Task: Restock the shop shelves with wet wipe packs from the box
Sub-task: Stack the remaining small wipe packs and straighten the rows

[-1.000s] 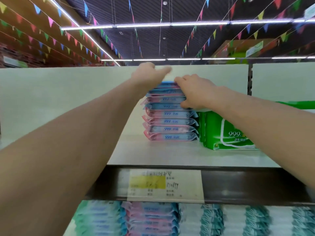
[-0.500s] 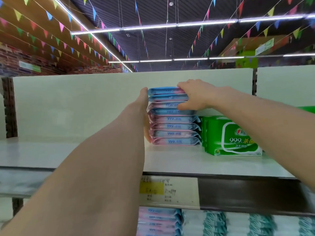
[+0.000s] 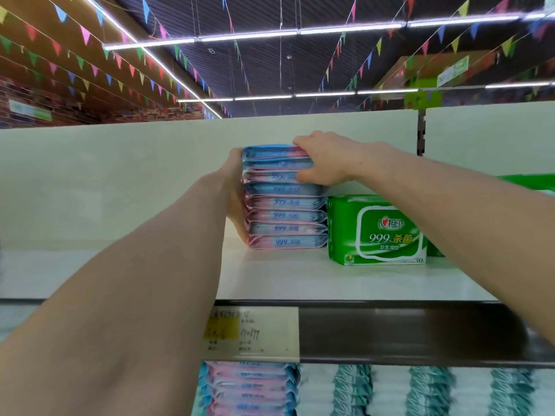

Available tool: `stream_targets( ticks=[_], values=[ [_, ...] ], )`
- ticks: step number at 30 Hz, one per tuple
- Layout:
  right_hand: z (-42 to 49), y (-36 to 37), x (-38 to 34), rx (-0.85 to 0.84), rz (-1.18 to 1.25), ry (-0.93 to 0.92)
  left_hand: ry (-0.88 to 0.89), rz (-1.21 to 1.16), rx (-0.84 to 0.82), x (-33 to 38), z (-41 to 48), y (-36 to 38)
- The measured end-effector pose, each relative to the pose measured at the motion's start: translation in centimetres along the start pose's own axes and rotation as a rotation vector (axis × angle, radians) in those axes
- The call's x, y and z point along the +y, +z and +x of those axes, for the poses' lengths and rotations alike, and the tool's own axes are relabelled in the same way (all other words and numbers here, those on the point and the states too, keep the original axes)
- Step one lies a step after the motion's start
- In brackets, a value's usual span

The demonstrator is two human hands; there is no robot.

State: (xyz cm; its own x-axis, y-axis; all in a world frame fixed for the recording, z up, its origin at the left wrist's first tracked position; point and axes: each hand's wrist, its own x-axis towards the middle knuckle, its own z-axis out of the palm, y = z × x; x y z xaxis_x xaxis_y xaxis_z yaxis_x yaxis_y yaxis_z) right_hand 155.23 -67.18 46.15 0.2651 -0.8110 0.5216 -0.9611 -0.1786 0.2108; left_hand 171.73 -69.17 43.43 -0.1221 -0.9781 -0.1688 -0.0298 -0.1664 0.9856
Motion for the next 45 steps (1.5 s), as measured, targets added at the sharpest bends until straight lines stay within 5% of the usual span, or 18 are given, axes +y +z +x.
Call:
stream_targets(
  ticks=[6,10,13,19,23,26,38,45],
  values=[
    [-0.2,0.0,0.2,-0.021,0.035,-0.006,-0.002,-0.001,0.041,0.1,-0.2,-0.1],
    [-1.3,-1.6,1.1,-0.034,0.077,-0.026,0.394,0.155,0.414,1.3,-1.5,1.0],
    [-2.8,-2.7,2.5,0.005,0.066,-0.015,0.647,0.626,0.635,2.7,-2.0,2.4],
    [-6.5,-3.4,6.6,-0.126,0.062,0.062,0.991,1.095,0.219,2.1,-6.0,10.5],
    [-9.8,-3.6,10.6,-0.305,0.019,0.156,0.861,1.388,-0.098,0.8,-7.7,13.9],
    [-11.3,-3.7,12.6,-0.359,0.087,0.201,0.709,1.566,-0.150,0.4,-7.4,15.2],
    [-12.7,-2.3,12.3,-0.191,-0.162,0.111,0.716,1.748,0.079,-1.6,-9.0,16.9],
    [-15.8,-2.0,10.6,-0.016,-0.072,-0.013,0.738,1.724,0.211,-3.3,-10.3,17.0]
  ],
)
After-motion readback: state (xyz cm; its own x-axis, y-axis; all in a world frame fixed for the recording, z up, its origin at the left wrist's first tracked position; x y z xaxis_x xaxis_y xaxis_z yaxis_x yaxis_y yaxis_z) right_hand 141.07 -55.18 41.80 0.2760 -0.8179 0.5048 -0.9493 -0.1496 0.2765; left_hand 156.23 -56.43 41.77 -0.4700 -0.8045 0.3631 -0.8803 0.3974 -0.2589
